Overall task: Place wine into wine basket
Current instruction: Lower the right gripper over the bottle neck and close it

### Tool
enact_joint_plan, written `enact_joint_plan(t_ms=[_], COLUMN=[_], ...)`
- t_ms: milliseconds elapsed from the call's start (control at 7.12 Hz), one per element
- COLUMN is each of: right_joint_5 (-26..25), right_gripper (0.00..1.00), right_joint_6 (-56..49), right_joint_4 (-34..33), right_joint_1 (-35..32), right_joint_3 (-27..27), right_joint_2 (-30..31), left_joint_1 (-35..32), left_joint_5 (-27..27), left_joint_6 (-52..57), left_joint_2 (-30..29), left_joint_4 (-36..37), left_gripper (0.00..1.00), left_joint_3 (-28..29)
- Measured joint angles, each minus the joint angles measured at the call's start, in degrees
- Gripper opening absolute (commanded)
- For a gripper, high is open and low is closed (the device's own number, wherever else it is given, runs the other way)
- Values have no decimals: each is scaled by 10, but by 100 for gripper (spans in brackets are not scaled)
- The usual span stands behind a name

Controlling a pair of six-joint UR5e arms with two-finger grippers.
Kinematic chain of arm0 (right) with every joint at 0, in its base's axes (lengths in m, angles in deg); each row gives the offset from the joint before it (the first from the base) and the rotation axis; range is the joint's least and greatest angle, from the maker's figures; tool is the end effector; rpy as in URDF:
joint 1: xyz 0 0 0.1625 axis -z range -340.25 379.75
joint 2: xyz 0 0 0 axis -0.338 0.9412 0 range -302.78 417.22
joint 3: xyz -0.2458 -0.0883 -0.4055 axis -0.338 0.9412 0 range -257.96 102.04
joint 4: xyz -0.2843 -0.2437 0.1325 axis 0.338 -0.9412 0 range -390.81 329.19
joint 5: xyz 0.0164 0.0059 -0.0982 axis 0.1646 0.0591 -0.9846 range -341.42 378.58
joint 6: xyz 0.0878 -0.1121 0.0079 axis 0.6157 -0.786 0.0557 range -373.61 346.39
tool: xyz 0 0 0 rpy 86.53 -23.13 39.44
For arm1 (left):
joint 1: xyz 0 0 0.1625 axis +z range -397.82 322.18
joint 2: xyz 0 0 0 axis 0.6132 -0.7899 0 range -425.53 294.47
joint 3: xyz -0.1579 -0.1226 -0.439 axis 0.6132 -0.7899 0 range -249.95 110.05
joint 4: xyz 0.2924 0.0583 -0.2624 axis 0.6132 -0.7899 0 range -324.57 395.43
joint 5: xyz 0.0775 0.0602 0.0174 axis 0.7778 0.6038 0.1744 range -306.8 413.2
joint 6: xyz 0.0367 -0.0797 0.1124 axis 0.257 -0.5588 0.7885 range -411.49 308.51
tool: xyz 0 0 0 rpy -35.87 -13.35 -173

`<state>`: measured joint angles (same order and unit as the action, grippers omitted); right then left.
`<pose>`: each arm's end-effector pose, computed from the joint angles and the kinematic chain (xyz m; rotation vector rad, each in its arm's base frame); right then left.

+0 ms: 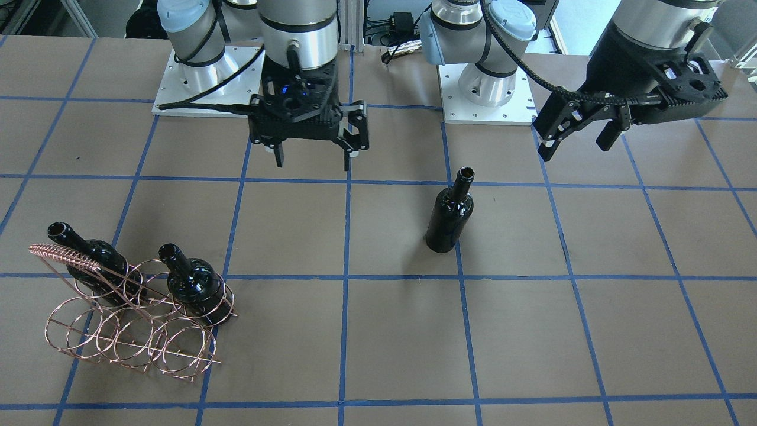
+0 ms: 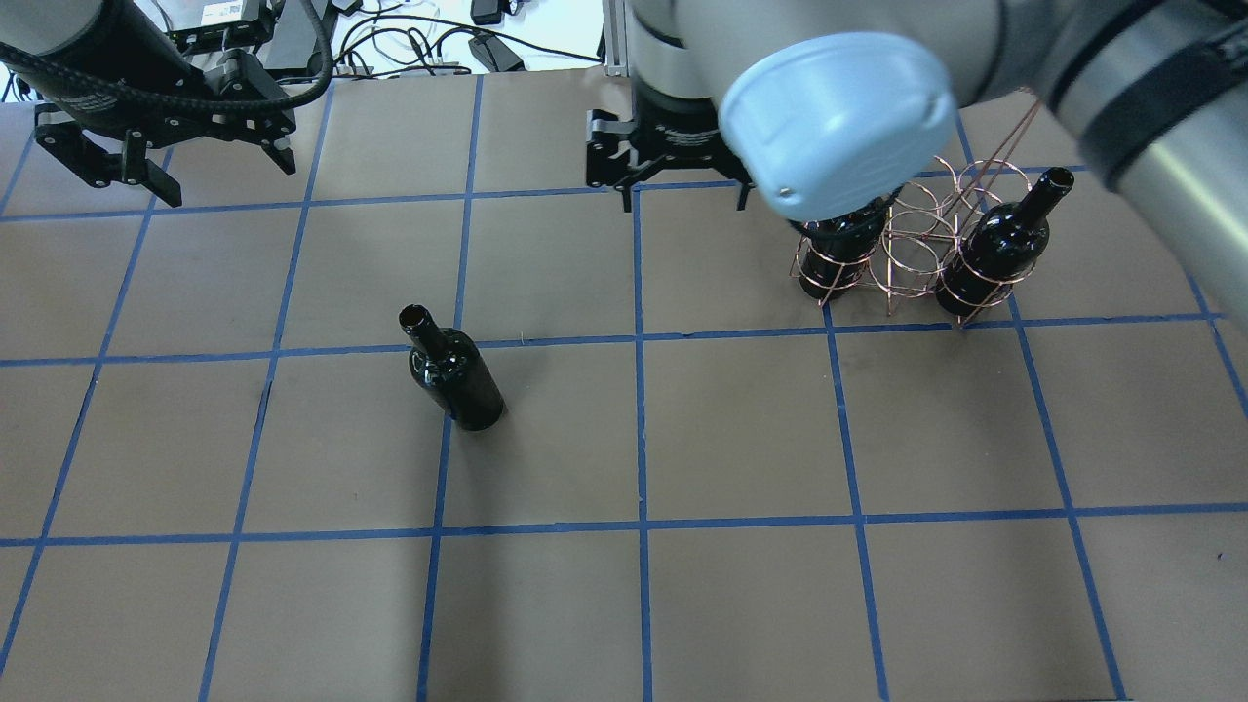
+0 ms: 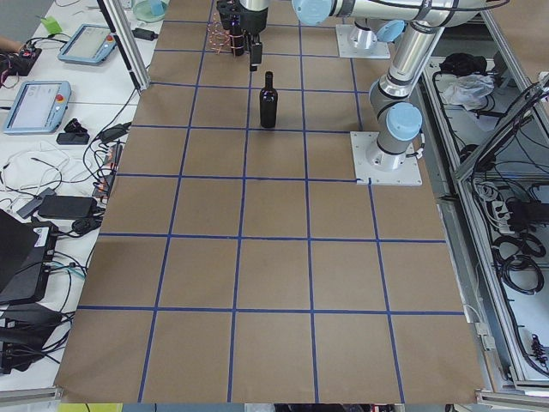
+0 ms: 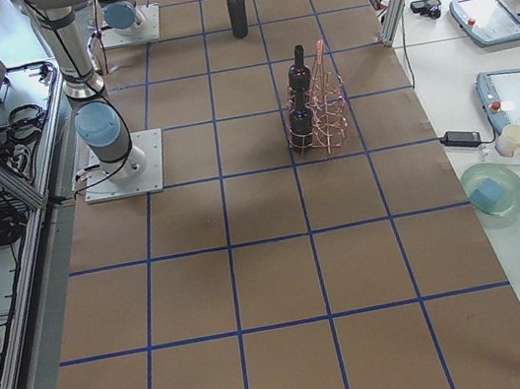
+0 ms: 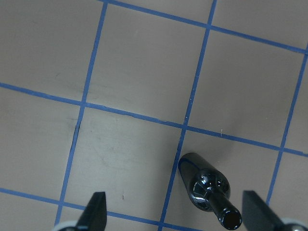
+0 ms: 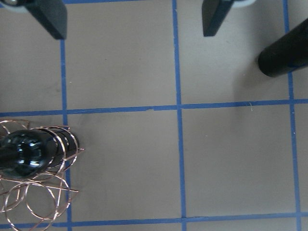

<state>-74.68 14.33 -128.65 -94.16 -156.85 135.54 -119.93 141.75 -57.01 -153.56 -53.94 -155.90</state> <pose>0.3531 -0.4875 0.5025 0.1156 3.1276 -0.2179 -0.0708 -0.4855 0.5537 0.3614 -3.0925 0.1815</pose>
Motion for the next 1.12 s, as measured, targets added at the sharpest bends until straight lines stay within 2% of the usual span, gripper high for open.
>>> enact_joint_plan(t_ms=[281,702,1124], right_joint_5=[1,2,2], right_gripper=[98,93,93], right_joint_6=[113,228,267], right_joint_4=[-32,-72,-82], right_joint_1=[-67,-142,-172], right_joint_3=[13,36,63], right_joint_2=[-34,-80,-114], left_joint_1=[1,1,2], left_joint_5=[5,7,18], left_joint_6=[13,14,14], left_joint_2=[0,-4,-5], left_joint_4=[11,20,25], left_gripper=[100,100,100], left_joint_3=[0,-1,-1])
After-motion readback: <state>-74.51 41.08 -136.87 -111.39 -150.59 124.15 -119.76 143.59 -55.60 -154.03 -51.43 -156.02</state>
